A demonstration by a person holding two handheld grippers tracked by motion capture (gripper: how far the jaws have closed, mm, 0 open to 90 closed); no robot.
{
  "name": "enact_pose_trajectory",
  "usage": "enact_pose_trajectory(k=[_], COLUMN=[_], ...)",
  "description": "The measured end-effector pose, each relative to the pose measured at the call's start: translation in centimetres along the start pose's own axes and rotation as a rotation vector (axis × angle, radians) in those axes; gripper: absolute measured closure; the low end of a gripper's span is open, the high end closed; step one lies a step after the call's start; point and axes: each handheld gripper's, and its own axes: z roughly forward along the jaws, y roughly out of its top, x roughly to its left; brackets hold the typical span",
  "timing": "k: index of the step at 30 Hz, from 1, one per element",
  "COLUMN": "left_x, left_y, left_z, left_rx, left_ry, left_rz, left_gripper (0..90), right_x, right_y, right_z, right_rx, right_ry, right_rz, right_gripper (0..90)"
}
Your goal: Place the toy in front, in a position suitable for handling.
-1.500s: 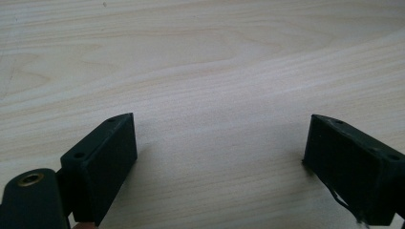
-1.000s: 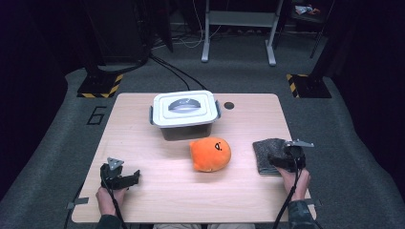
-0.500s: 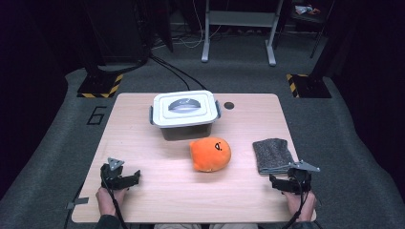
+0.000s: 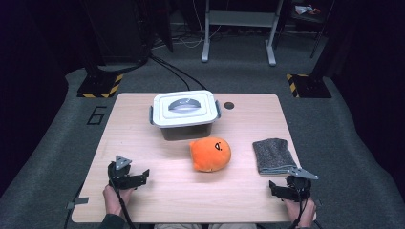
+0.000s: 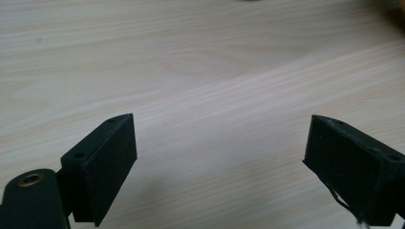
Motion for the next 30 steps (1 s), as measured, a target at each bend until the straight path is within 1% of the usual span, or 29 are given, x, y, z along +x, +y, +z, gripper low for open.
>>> enact_pose_trajectory(k=[1, 2, 3, 5, 8, 9, 10, 11, 14, 15, 16, 21, 23, 26, 27, 28, 30], left_x=[-0.5, -1.1, -1.6, -2.4, -3.9, -4.4, -4.9, -5.6, -7.0, -7.6, -8.0, -10.4, -11.2, -12.0, -12.4, -12.7, -13.3], left_y=[0.3, 0.7, 1.0, 1.6, 2.6, 2.9, 3.3, 3.8, 4.9, 5.5, 5.8, 7.6, 8.3, 9.0, 9.2, 9.5, 9.9], left_z=[0.0, 0.1, 0.0, 0.2, 0.4, 0.4, 0.5, 0.6, 0.9, 1.2, 1.3, 2.2, 2.6, 3.2, 3.4, 3.7, 4.3], left_rx=[0.004, -0.005, 0.001, -0.006, -0.004, -0.007, -0.009, -0.007, -0.009, -0.017, -0.018, -0.014, -0.007, -0.002, -0.002, 0.003, 0.006], left_ry=[-0.022, -0.039, -0.063, -0.095, -0.146, -0.157, -0.166, -0.183, -0.207, -0.216, -0.218, -0.259, -0.275, -0.287, -0.290, -0.294, -0.300], left_rz=[0.010, 0.018, 0.022, 0.026, 0.037, 0.044, 0.065, 0.077, 0.116, 0.127, 0.140, 0.194, 0.211, 0.237, 0.236, 0.248, 0.257], left_gripper=[10.2, 10.2, 10.2, 10.2, 10.2, 10.2, 10.2, 10.2, 10.2, 10.2, 10.3, 10.4, 10.4, 10.4, 10.4, 10.4, 10.7], right_x=[0.0, 0.1, 0.1, 0.1, 0.1, 0.1, 0.1, 0.1, 0.2, 0.2, 0.2, 0.2, 0.2, 0.2, 0.2, 0.2, 0.2], right_y=[-0.1, -0.1, -0.1, -0.2, -0.2, -0.2, -0.2, -0.2, -0.2, -0.2, -0.2, -0.2, -0.2, -0.2, -0.2, -0.2, -0.2], right_z=[0.0, 0.0, 0.0, 0.1, 0.1, 0.1, 0.1, 0.2, 0.2, 0.2, 0.2, 0.2, 0.2, 0.2, 0.2, 0.2, 0.2], right_rx=[0.001, -0.003, -0.003, 0.002, 0.003, 0.001, 0.001, -0.003, -0.001, -0.003, -0.002, -0.002, -0.002, -0.002, -0.002, -0.003, -0.003], right_ry=[0.000, -0.007, -0.006, -0.005, -0.005, -0.005, -0.005, -0.007, -0.003, -0.004, -0.003, -0.004, -0.004, -0.004, -0.004, -0.005, -0.004], right_rz=[-0.016, -0.014, -0.020, -0.019, -0.026, -0.022, -0.024, -0.026, -0.030, -0.032, -0.037, -0.036, -0.036, -0.037, -0.037, -0.037, -0.037], right_gripper=[3.7, 4.0, 4.1, 4.1, 4.8, 5.1, 5.1, 5.0, 4.8, 4.9, 4.8, 4.7, 4.7, 4.6, 4.6, 4.7, 4.6])
